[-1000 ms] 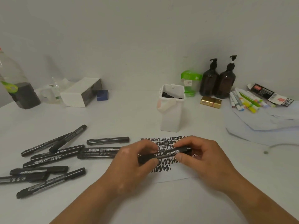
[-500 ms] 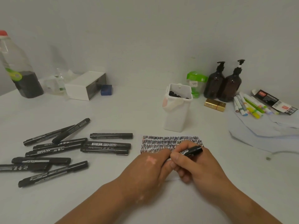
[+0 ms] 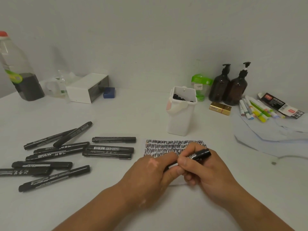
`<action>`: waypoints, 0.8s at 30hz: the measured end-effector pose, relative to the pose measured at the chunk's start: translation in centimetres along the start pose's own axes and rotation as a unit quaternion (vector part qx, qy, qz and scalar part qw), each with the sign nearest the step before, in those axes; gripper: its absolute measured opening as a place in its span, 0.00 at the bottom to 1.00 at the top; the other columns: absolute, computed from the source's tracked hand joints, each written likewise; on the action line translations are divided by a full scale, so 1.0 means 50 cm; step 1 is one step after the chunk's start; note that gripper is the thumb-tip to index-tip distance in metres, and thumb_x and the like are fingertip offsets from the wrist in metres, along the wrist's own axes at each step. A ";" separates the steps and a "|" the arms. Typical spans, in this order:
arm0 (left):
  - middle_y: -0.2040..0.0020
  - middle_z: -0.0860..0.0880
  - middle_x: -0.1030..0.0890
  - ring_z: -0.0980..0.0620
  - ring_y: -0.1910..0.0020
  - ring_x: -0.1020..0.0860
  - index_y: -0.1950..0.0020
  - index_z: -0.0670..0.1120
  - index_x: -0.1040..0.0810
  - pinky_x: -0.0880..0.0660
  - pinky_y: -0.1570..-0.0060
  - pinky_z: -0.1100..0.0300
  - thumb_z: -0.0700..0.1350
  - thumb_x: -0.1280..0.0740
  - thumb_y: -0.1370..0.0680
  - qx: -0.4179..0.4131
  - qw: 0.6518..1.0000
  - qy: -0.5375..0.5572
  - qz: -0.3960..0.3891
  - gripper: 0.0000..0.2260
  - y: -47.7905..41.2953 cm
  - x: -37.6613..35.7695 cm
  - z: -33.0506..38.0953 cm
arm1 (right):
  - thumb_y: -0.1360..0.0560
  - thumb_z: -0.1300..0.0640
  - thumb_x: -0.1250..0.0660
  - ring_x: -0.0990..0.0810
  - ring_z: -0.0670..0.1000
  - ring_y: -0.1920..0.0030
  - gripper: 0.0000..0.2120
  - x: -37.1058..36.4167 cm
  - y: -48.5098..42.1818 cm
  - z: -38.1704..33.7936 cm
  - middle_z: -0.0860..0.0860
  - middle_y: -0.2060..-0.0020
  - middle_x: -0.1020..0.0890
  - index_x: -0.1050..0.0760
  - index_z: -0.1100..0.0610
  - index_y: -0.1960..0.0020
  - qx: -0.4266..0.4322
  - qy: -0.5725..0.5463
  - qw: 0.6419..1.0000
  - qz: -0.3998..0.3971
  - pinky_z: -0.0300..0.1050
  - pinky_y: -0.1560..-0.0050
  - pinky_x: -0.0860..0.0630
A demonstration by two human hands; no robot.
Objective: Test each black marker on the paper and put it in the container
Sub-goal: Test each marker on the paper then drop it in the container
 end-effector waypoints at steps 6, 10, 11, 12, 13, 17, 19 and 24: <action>0.65 0.60 0.30 0.61 0.65 0.30 0.38 0.57 0.27 0.33 0.61 0.67 0.65 0.39 0.23 0.003 0.998 -0.050 0.033 0.19 -0.001 -0.010 -0.011 | 0.38 0.49 0.25 0.31 0.51 0.76 0.11 0.042 -0.009 -0.002 0.54 0.77 0.27 0.22 0.55 0.64 0.039 0.024 0.993 0.108 0.40 0.75 0.34; 0.52 0.63 0.32 0.63 0.54 0.32 0.32 0.59 0.28 0.35 0.49 0.69 0.67 0.34 0.27 0.039 0.992 -0.115 0.035 0.27 0.005 -0.007 -0.045 | 0.36 0.57 0.28 0.34 0.50 0.77 0.04 0.102 -0.014 0.001 0.53 0.78 0.30 0.18 0.57 0.63 0.038 -0.070 0.979 0.187 0.41 0.75 0.36; 0.49 0.61 0.31 0.60 0.50 0.31 0.31 0.60 0.29 0.33 0.46 0.67 0.68 0.34 0.28 0.051 0.990 -0.127 0.033 0.28 0.005 -0.009 -0.051 | 0.34 0.58 0.30 0.32 0.50 0.76 0.06 0.110 -0.014 0.005 0.54 0.77 0.28 0.16 0.58 0.60 0.030 -0.075 0.979 0.186 0.42 0.75 0.35; 0.48 0.60 0.30 0.58 0.48 0.30 0.30 0.60 0.29 0.32 0.43 0.64 0.68 0.35 0.28 0.062 0.988 -0.136 0.032 0.28 0.005 -0.012 -0.055 | 0.33 0.58 0.31 0.30 0.51 0.76 0.09 0.112 -0.014 0.009 0.56 0.76 0.26 0.14 0.59 0.57 0.017 -0.072 0.981 0.179 0.43 0.76 0.33; 0.48 0.59 0.30 0.57 0.46 0.29 0.30 0.60 0.29 0.31 0.42 0.62 0.69 0.35 0.28 0.074 0.987 -0.143 0.028 0.29 0.005 -0.014 -0.058 | 0.32 0.57 0.32 0.27 0.52 0.75 0.10 0.110 -0.015 0.014 0.58 0.74 0.23 0.14 0.60 0.56 0.001 -0.067 0.983 0.168 0.43 0.76 0.31; 0.49 0.58 0.30 0.55 0.46 0.28 0.32 0.60 0.26 0.31 0.41 0.61 0.69 0.35 0.29 0.099 0.983 -0.152 0.021 0.28 0.008 -0.011 -0.068 | 0.33 0.56 0.29 0.23 0.53 0.71 0.09 0.082 -0.014 0.029 0.59 0.69 0.18 0.15 0.58 0.56 -0.052 0.006 0.991 0.124 0.44 0.74 0.27; 0.50 0.58 0.30 0.55 0.46 0.28 0.32 0.60 0.26 0.30 0.42 0.61 0.69 0.34 0.30 0.107 0.982 -0.153 0.018 0.28 0.009 -0.005 -0.075 | 0.34 0.55 0.27 0.24 0.52 0.74 0.07 0.073 -0.014 0.032 0.55 0.72 0.19 0.17 0.55 0.58 -0.049 0.088 0.987 0.122 0.43 0.74 0.28; 0.50 0.57 0.30 0.55 0.46 0.28 0.33 0.60 0.26 0.30 0.43 0.61 0.69 0.34 0.30 0.118 0.981 -0.151 0.004 0.27 0.008 -0.001 -0.083 | 0.36 0.49 0.27 0.25 0.50 0.76 0.07 0.062 -0.014 0.036 0.50 0.73 0.18 0.17 0.49 0.59 -0.054 0.197 0.971 0.121 0.39 0.74 0.29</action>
Point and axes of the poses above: each hand's wrist, its own y-axis away from the middle knuckle, its own x-axis out of the back of the hand, z = x × y, the point moved 5 cm from there along -y, towards the middle knuckle
